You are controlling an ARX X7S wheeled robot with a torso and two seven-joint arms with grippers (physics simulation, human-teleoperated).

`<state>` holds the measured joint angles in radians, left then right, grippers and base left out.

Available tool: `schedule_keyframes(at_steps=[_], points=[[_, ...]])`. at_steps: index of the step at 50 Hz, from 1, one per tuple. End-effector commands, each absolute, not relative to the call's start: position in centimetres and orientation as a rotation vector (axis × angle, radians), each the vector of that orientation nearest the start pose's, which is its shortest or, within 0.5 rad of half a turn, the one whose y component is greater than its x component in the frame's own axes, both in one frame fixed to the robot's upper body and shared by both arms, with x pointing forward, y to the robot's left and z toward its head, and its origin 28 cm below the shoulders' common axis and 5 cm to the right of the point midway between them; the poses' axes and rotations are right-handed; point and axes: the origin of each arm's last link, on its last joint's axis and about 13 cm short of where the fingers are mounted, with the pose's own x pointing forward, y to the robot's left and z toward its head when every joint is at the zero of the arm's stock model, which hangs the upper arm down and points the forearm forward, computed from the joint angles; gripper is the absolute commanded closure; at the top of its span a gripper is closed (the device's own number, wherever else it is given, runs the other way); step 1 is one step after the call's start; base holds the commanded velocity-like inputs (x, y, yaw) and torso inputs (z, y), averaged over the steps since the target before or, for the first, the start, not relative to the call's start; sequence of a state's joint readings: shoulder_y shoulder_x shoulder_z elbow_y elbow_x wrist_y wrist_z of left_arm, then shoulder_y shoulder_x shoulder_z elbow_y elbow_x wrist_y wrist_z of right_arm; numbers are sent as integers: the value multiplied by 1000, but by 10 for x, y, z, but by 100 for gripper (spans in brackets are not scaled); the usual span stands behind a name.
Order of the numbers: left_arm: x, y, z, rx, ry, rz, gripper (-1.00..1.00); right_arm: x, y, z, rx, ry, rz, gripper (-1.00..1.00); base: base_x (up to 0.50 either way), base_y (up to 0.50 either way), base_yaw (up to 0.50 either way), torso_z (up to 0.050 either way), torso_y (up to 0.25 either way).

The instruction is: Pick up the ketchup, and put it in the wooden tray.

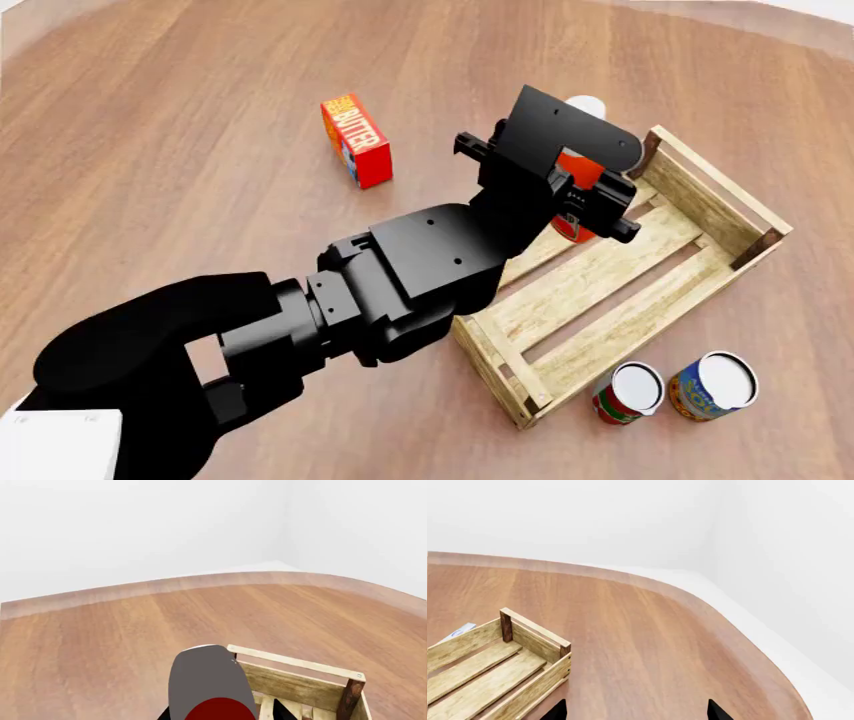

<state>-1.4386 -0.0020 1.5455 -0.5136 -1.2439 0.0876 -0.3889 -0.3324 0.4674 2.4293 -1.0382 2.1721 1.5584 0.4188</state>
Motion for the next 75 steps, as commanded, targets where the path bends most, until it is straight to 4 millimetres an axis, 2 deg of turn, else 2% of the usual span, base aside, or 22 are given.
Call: schedule_keyframes(at_steps=[1, 9, 23, 75], points=[[344, 27, 230, 115, -194, -690, 100, -19, -209, 213, -67, -104, -570, -100, 0, 0, 0, 0, 0], [343, 27, 229, 136, -173, -682, 100, -16, -209, 212, -62, -106, -575, -100, 0, 0, 0, 0, 0], [342, 28, 222, 147, -141, -684, 100, -24, -209, 210, -52, -101, -592, -100, 0, 0, 0, 0, 0], [350, 42, 173, 185, -12, -650, 100, -27, -207, 209, -45, -79, -593, -100, 0, 0, 0, 0, 0]])
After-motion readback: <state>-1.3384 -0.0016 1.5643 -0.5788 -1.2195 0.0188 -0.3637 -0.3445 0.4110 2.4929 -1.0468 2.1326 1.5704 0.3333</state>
